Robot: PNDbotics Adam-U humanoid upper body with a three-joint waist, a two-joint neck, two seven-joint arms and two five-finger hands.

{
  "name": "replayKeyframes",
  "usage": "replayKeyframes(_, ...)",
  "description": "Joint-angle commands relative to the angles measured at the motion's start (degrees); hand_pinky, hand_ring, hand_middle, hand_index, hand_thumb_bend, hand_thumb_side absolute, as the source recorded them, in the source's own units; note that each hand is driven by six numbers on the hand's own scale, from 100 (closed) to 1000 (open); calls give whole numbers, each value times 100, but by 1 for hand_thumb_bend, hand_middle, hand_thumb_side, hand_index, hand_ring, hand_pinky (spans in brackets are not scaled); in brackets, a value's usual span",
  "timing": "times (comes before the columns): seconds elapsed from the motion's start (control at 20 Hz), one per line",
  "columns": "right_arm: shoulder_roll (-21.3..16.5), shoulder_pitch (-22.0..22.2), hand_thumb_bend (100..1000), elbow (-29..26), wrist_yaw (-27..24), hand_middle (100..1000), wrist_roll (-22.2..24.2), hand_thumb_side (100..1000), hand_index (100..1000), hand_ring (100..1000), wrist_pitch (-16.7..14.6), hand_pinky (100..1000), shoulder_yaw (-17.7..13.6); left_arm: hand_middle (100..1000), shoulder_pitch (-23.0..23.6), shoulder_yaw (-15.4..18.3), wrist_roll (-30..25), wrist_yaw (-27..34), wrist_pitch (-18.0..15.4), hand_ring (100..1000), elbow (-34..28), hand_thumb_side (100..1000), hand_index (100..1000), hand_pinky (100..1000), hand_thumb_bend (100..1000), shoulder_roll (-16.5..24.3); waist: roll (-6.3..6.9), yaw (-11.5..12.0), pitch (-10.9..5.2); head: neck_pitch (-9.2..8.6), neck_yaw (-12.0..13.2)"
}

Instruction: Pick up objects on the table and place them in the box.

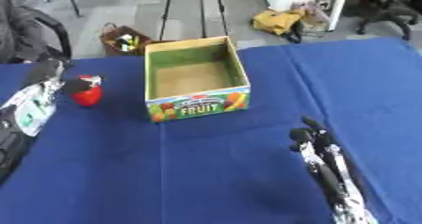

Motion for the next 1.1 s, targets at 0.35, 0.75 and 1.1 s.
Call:
replayKeyframes(0.35,-37,-36,134,-66,51,680,12,654,918,770,-9,683,-19,724,-47,570,-482,-1552,43,652,-309,646,815,545,708,-90,-30,10,-54,-61,-29)
replayKeyframes(0.75,-37,-38,133,-72,57,680,21,655,918,770,-9,682,-17,731,3,653,-487,-1747,178,667,-371,653,817,545,675,-148,-48,20,-43,-70,-36)
replayKeyframes(1.1,-36,-43,132,-80,62,681,25,656,918,770,-7,682,-19,743,38,669,-414,-1582,209,689,-333,677,820,554,661,-159,-61,11,-22,-83,-34)
